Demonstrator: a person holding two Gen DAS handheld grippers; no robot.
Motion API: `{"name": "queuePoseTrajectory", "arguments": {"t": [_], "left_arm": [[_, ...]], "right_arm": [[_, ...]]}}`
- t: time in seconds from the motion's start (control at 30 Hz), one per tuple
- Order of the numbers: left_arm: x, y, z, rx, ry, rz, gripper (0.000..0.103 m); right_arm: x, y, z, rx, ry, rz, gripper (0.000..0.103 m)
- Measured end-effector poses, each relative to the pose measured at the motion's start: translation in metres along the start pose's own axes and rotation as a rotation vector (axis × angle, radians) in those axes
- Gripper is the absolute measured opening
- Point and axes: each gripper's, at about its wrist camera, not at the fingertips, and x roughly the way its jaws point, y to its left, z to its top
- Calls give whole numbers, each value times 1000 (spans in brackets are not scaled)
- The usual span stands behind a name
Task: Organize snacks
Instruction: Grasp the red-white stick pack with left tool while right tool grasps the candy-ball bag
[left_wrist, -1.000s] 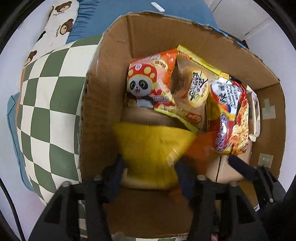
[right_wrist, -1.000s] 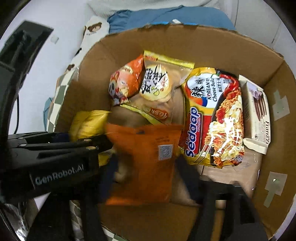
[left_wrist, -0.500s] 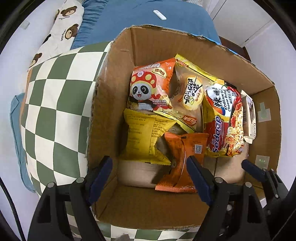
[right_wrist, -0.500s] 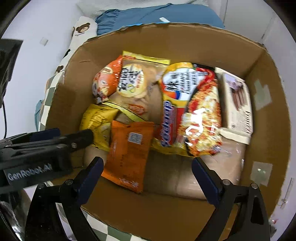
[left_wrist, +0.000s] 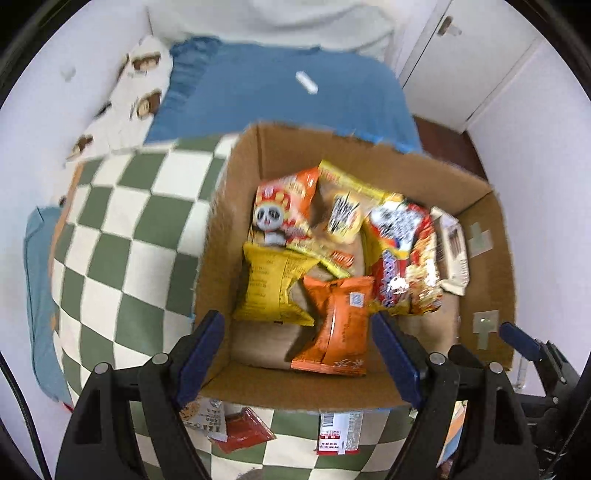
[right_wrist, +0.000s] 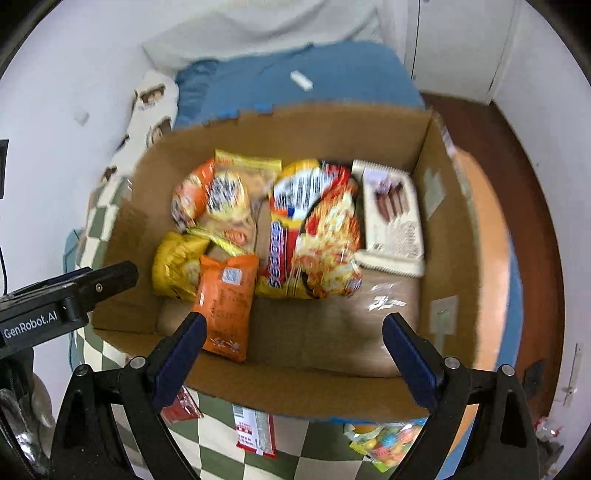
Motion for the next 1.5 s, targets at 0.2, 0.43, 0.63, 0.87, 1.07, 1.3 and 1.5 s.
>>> {"name": "queuePoseTrajectory", "arguments": {"t": [0.2,0.43,0.63,0.87,1.07,1.3,1.5], "left_arm": [[-53,-7,-23,28,-156,-11,81],[-58,-14,-73,39,-171,-20,81],[20,-19,-119,12,79,-82,81],[105,-31,-152,-8,275,-91,81],[146,-41,-156,-53,339,-127,81],[147,-59,-148,15,249,-64,66],[137,-64,-169,101,239,-27,50]], "right_arm": [[-59,2,-15,-6,-157,12,73],[-81,-21,-54,69,-205,96,55],[-61,-72,-103,242,-152,120,55],[11,-139,-164,521,9,104,67],[57,-154,-186,600,85,106,67],[75,-152,-191,611,74,108,61],[73,-123,-186,415,72,16,55]]}}
